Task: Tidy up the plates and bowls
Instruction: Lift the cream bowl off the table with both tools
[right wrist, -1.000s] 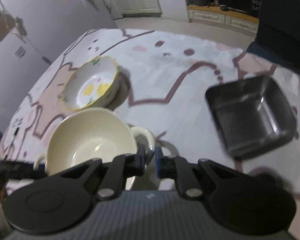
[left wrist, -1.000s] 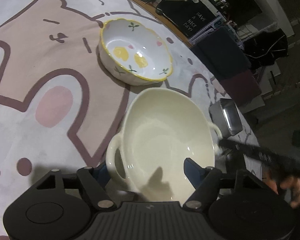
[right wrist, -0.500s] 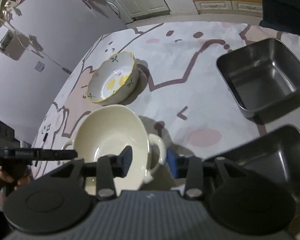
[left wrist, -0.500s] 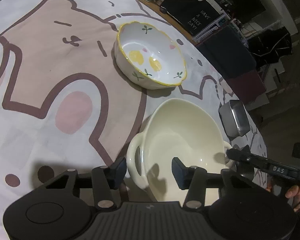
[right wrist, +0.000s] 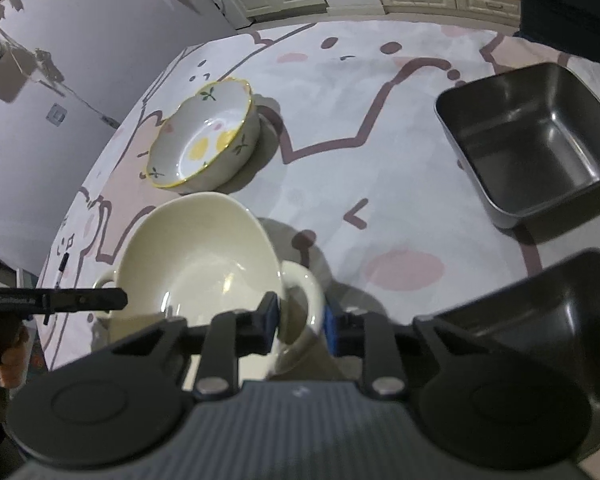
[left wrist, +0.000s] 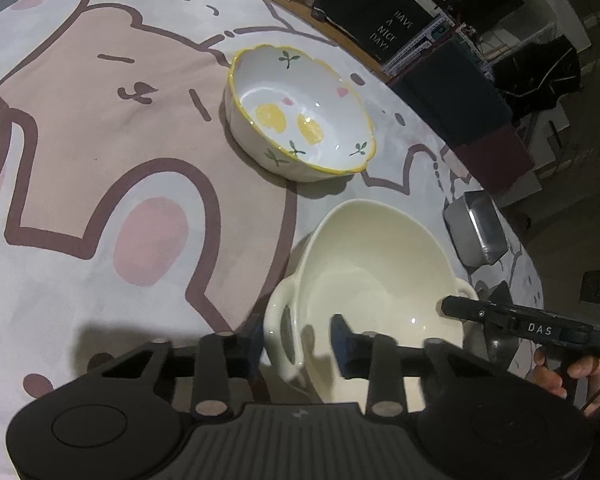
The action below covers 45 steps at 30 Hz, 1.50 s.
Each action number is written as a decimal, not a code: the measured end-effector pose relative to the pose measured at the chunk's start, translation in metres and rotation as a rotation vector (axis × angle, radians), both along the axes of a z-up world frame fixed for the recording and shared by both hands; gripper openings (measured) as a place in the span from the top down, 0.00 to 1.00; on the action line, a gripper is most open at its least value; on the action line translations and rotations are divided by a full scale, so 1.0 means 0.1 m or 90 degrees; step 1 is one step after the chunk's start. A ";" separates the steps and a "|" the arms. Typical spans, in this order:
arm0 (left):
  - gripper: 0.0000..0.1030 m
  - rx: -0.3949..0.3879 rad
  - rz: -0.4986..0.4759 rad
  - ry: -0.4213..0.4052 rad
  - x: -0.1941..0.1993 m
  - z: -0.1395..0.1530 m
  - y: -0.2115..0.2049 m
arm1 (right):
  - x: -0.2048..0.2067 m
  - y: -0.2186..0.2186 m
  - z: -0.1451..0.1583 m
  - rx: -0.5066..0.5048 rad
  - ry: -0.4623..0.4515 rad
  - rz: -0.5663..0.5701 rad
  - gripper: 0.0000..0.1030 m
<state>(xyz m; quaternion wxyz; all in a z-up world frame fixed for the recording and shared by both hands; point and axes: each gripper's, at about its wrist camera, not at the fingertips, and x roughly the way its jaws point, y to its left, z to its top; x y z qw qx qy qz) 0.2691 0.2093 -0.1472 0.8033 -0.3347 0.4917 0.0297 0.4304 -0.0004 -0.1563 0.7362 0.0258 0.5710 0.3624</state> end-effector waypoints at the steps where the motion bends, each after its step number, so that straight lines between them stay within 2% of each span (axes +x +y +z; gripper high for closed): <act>1: 0.77 0.004 -0.001 0.005 0.00 -0.01 0.00 | 0.01 0.01 -0.02 0.001 0.002 0.002 0.72; 6: 0.82 0.006 -0.003 0.010 0.01 -0.03 0.02 | 0.02 0.04 -0.07 -0.001 0.015 0.006 0.73; 12: 0.82 0.004 -0.004 0.011 0.05 -0.08 0.02 | -0.02 0.01 -0.07 0.008 0.009 -0.013 0.73; 16: 0.82 0.020 -0.008 0.003 0.05 -0.07 0.00 | -0.10 -0.01 -0.05 0.010 -0.015 -0.040 0.73; 22: 0.82 0.057 -0.024 -0.018 0.04 0.02 -0.07 | -0.22 -0.04 -0.02 0.000 -0.021 -0.061 0.73; 25: 0.82 0.061 -0.027 -0.031 0.01 0.10 -0.10 | -0.29 -0.08 0.03 0.001 -0.024 -0.068 0.73; 29: 0.83 0.067 -0.030 -0.058 -0.03 0.28 -0.19 | -0.38 -0.16 0.17 0.009 -0.044 -0.078 0.73; 35: 0.83 0.050 -0.047 -0.124 -0.11 0.61 -0.42 | -0.56 -0.46 0.49 0.036 -0.080 -0.107 0.73; 40: 0.83 0.042 -0.079 -0.167 -0.18 0.82 -0.74 | -0.83 -0.84 0.78 0.057 -0.117 -0.141 0.73; 45: 0.83 0.039 -0.122 -0.186 -0.26 0.92 -1.08 | -1.15 -1.26 0.99 0.066 -0.143 -0.188 0.73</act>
